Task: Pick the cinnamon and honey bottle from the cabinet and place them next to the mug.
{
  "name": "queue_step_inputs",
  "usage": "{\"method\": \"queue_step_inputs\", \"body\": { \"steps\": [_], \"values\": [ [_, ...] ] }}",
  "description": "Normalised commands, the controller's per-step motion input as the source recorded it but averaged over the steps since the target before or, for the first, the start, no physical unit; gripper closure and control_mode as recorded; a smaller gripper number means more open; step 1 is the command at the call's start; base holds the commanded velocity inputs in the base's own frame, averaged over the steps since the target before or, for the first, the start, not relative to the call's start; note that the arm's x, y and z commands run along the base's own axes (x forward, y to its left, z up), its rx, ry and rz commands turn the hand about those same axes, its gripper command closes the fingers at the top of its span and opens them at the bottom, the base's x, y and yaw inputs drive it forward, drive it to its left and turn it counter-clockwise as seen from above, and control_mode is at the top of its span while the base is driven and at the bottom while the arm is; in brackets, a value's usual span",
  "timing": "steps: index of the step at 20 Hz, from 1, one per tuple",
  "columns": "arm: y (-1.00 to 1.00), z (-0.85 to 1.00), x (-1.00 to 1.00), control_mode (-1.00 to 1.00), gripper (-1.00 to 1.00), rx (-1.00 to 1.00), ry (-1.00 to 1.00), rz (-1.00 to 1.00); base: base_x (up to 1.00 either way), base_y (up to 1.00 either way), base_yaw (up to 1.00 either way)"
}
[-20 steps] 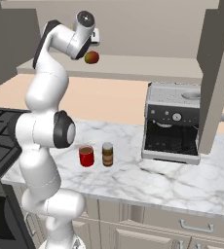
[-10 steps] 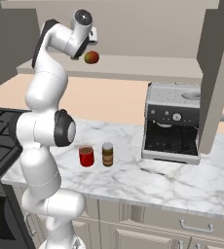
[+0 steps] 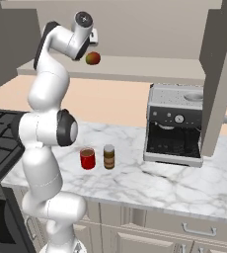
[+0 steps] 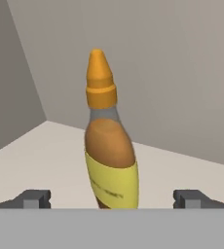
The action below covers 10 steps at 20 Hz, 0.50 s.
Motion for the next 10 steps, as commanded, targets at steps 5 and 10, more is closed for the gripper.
{"method": "queue_step_inputs", "body": {
  "steps": [5, 10],
  "values": [
    [0.00, 0.00, 0.20, -1.00, -1.00, 0.00, 0.00, 0.00, 0.00, 0.00, 0.00],
    [0.00, 0.00, 0.19, -1.00, -1.00, 0.00, 0.00, 0.00, 0.00, 0.00, 0.00]
  ]
}}
